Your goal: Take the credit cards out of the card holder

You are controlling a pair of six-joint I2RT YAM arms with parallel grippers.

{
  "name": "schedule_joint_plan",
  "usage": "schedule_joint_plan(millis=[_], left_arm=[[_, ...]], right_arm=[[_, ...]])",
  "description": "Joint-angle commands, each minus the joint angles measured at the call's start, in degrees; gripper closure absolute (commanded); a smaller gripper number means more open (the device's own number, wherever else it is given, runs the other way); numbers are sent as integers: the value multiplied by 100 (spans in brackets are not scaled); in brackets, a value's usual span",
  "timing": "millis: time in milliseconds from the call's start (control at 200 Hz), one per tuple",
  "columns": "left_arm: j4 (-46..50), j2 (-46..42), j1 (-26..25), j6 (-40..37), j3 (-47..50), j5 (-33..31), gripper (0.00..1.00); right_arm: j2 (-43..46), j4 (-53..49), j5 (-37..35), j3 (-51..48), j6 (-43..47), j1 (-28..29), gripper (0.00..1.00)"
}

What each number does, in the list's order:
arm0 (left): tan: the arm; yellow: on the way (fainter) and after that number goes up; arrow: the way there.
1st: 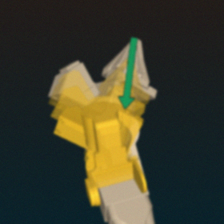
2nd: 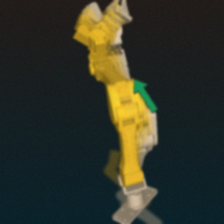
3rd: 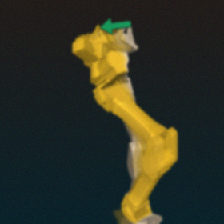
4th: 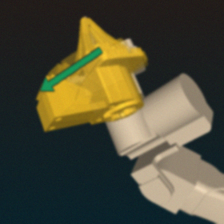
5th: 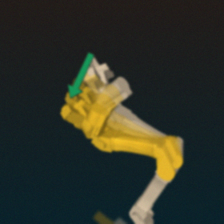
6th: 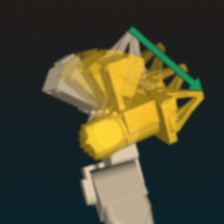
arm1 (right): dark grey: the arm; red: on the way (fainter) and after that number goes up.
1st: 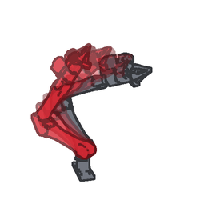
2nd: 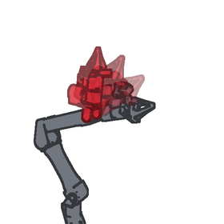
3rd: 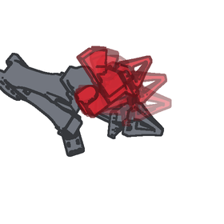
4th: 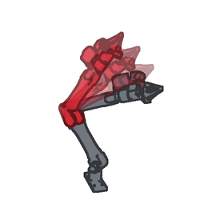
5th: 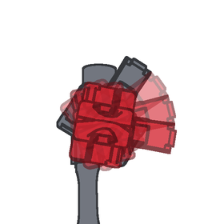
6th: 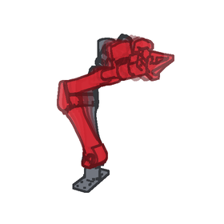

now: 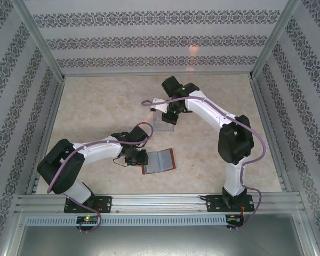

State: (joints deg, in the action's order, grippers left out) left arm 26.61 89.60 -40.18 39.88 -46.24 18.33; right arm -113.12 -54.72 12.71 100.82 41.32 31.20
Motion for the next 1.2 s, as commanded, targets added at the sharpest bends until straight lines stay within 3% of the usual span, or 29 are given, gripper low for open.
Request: schedule_joint_plan(millis=[0,620,974,1069,1199], left_arm=[[117,117,-75,-43,89,-93,78],[288,91,-69,36,24,-130,78],[318,145,-69,31,-81,-109,78],[340,115,-69,20,-83,-118,78],[361,93,-69,1,-79,-133,78]], right_arm=[[-268,-542,-153,631,821,-120,100],[-2202,-2051,-201,3428,1836,-246,100],[-2729,-2254,-160,3589,1798,-232,100],[-2708,-2063,-356,3637,1641,-255,86],[-2487,-1715,-547,3656,1389,-291,78]])
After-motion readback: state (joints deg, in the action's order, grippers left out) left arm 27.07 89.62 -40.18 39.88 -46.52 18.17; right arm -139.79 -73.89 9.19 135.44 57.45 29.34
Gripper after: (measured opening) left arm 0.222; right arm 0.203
